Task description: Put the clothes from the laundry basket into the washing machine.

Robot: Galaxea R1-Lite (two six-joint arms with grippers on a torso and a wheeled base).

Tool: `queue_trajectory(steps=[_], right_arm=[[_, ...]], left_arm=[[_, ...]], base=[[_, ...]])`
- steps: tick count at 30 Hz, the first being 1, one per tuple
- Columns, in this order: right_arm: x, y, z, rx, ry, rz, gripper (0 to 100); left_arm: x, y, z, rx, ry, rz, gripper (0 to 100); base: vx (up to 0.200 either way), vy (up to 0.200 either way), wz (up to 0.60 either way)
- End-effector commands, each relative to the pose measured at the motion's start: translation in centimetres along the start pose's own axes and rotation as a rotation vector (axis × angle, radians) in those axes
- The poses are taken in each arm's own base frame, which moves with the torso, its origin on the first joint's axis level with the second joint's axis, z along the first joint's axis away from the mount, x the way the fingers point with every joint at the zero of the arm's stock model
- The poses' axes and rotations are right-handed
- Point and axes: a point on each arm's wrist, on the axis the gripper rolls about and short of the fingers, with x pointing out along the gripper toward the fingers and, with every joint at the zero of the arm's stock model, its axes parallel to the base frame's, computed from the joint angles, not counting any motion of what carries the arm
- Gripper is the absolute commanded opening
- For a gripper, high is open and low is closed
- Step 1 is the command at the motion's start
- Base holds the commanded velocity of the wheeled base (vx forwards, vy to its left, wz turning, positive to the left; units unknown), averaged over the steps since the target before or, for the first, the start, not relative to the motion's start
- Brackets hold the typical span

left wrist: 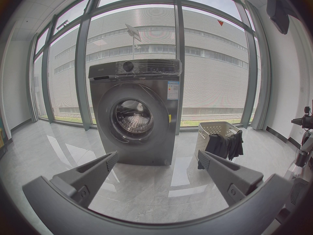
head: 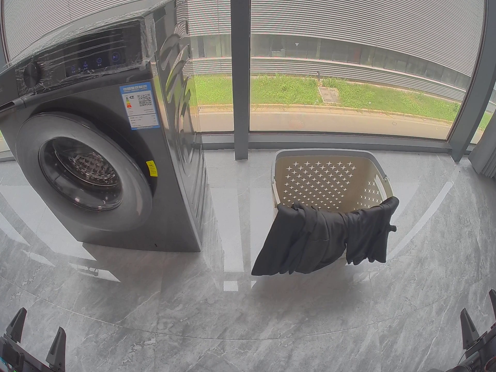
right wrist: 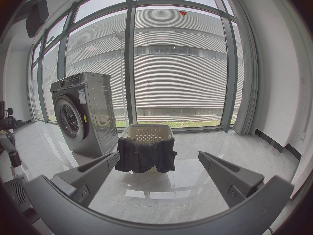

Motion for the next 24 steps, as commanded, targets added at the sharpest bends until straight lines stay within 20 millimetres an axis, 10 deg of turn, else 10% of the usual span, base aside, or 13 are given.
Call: queue_trajectory(steps=[1, 11, 24], right_arm=[[0.0, 0.0, -0.52, 0.0, 0.001, 0.001, 100], [0.0, 0.0, -0.52, 0.0, 0.001, 0.001, 100], [0.0, 0.0, -0.52, 0.0, 0.001, 0.001, 100]], left_arm=[[0.0, 0.01, -0.52, 0.0, 0.001, 0.0, 100], [0.0, 0.01, -0.52, 0.0, 0.001, 0.0, 100], [0.0, 0.0, -0.52, 0.001, 0.001, 0.001, 100]], base=[[0.0, -0.2, 0.0], [0.0, -0.2, 0.0], [0.0, 0.0, 0.0]])
